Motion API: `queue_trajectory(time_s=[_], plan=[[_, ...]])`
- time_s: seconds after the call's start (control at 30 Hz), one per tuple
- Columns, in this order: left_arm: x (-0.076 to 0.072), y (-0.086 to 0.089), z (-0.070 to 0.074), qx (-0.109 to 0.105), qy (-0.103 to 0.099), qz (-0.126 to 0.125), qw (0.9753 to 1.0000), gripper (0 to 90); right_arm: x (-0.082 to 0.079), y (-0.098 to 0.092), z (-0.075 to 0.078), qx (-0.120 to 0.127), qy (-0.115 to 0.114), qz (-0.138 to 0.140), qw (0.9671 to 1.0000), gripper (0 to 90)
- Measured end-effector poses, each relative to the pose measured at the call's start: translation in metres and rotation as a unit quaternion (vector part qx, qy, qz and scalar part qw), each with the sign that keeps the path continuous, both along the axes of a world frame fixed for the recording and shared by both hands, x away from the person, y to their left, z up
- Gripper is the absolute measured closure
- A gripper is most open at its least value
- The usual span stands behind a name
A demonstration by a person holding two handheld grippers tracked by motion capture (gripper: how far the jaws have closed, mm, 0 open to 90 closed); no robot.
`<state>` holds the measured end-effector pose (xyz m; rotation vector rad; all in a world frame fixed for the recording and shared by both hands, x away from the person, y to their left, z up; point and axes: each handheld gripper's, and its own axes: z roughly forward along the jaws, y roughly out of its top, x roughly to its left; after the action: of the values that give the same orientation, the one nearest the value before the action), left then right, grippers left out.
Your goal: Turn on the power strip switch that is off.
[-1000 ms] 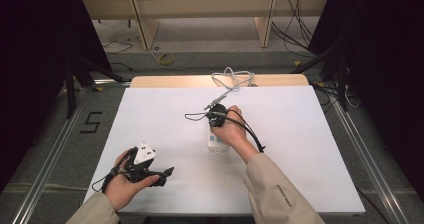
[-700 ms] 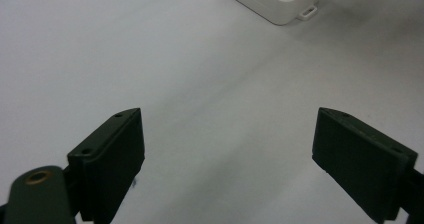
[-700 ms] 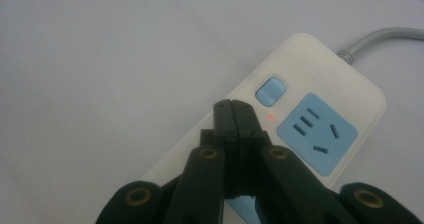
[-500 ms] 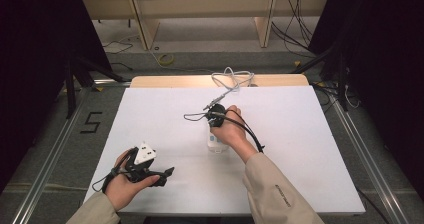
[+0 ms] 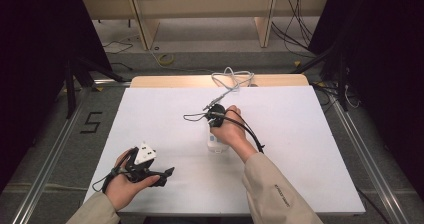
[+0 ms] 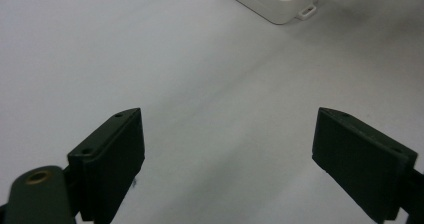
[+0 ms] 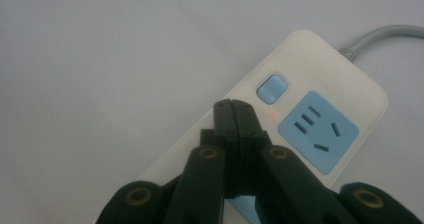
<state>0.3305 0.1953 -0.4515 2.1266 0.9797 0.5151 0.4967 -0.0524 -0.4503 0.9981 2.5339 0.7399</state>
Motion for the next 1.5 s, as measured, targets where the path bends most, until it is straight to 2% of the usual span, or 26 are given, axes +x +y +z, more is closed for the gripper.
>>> queue_trajectory(time_s=[0.5, 0.87, 1.0, 1.5], plan=[[0.001, 0.000, 0.000, 0.000, 0.001, 0.001, 1.0000, 13.1, -0.001, -0.005, -0.001, 0.022, -0.004, -0.006, 0.9997, 90.0], [0.001, 0.000, -0.001, 0.001, 0.001, 0.002, 1.0000, 13.2, 0.000, -0.007, 0.000, 0.023, 0.001, -0.008, 0.9997, 90.0], [0.001, 0.000, -0.001, 0.001, 0.001, 0.002, 1.0000, 13.2, 0.001, -0.008, 0.004, 0.037, -0.004, -0.014, 0.9992, 87.4], [0.001, 0.000, -0.001, 0.002, 0.003, 0.003, 1.0000, 13.3, -0.003, -0.020, 0.011, 0.052, -0.011, -0.024, 0.9983, 78.9]])
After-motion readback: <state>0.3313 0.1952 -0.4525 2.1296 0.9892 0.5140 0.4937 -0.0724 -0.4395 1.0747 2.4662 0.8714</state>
